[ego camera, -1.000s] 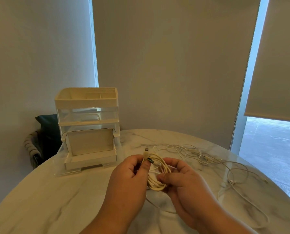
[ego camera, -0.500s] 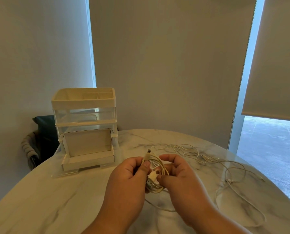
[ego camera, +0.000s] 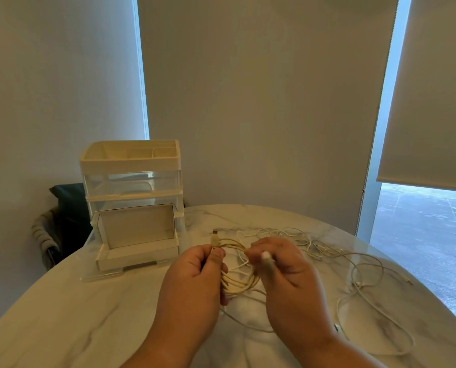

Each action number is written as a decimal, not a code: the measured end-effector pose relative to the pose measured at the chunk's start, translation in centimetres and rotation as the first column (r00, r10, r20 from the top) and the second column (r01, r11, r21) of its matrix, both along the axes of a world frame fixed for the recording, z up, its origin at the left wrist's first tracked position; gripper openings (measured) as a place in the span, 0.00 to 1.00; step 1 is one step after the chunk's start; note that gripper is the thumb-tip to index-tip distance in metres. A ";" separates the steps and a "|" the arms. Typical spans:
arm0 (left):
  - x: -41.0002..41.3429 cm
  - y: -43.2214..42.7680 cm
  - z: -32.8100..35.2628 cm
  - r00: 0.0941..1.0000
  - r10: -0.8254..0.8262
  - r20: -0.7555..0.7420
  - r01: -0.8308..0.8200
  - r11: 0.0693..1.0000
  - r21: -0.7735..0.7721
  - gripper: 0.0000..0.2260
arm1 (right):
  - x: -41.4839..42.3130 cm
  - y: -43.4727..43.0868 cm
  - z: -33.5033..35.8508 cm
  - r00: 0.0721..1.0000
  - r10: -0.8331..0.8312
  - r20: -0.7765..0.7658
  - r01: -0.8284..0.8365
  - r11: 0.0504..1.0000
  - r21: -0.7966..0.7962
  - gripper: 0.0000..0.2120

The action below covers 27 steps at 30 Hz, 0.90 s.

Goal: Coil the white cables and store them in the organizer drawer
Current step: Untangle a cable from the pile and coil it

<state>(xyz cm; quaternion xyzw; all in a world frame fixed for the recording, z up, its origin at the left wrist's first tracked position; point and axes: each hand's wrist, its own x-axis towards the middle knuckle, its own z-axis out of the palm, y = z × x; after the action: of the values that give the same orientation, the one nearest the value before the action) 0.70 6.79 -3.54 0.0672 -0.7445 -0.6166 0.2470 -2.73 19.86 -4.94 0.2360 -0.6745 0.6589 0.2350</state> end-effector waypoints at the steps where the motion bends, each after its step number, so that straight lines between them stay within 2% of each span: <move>1: 0.1 0.1 0.0 1.000 0.007 -0.019 -0.008 0.999 -0.039 0.12 | 0.3 -0.3 0.3 0.988 0.096 0.118 -0.077 0.985 -0.157 0.07; 3: 0.3 0.5 0.1 0.998 -0.010 -0.057 0.004 0.995 -0.096 0.11 | 0.5 -0.8 0.4 0.891 0.300 0.342 -0.128 0.886 -0.445 0.11; 4: 0.5 0.8 0.1 0.998 -0.026 -0.062 0.019 0.994 -0.112 0.11 | 0.5 -0.9 0.4 0.842 0.354 0.408 -0.098 0.843 -0.529 0.11; 8: 0.3 1.3 -0.4 0.998 -0.045 -0.053 0.033 0.977 -0.209 0.08 | 0.6 -0.9 0.9 0.713 0.455 0.534 0.023 0.746 -0.666 0.09; 10: 0.3 1.5 -0.6 0.997 -0.057 -0.061 0.039 0.965 -0.258 0.07 | 0.2 -0.6 0.9 0.684 0.432 0.589 0.055 0.774 -0.631 0.07; 13: 0.7 2.2 -0.7 0.992 -0.079 -0.096 0.046 0.949 -0.313 0.06 | -0.5 -0.3 0.7 0.693 0.304 0.653 0.062 0.878 -0.475 0.04; 18: 0.7 2.3 -0.9 0.992 -0.070 -0.102 0.032 0.941 -0.336 0.05 | -0.9 0.0 1.1 0.708 0.219 0.672 -0.045 0.963 -0.267 0.10; 20: 0.8 2.4 -0.9 0.993 -0.068 -0.094 0.033 0.940 -0.339 0.06 | -0.7 0.1 1.5 0.684 0.237 0.690 -0.105 0.968 -0.228 0.14; 24: 0.9 2.7 -0.9 0.994 -0.086 -0.075 0.058 0.947 -0.315 0.07 | -0.5 0.4 1.4 0.637 0.352 0.686 -0.234 0.936 -0.263 0.24; 27: 0.8 2.5 -1.0 0.995 -0.079 -0.060 0.056 0.946 -0.319 0.08 | -0.6 0.8 0.7 0.689 0.361 0.628 -0.375 0.919 -0.117 0.24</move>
<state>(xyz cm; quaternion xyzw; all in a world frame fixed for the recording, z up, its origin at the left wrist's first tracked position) 1.49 9.27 -4.50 -0.0208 -0.8264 -0.4991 0.2599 -3.34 20.62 -4.28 0.1309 -0.6591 0.7258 -0.1473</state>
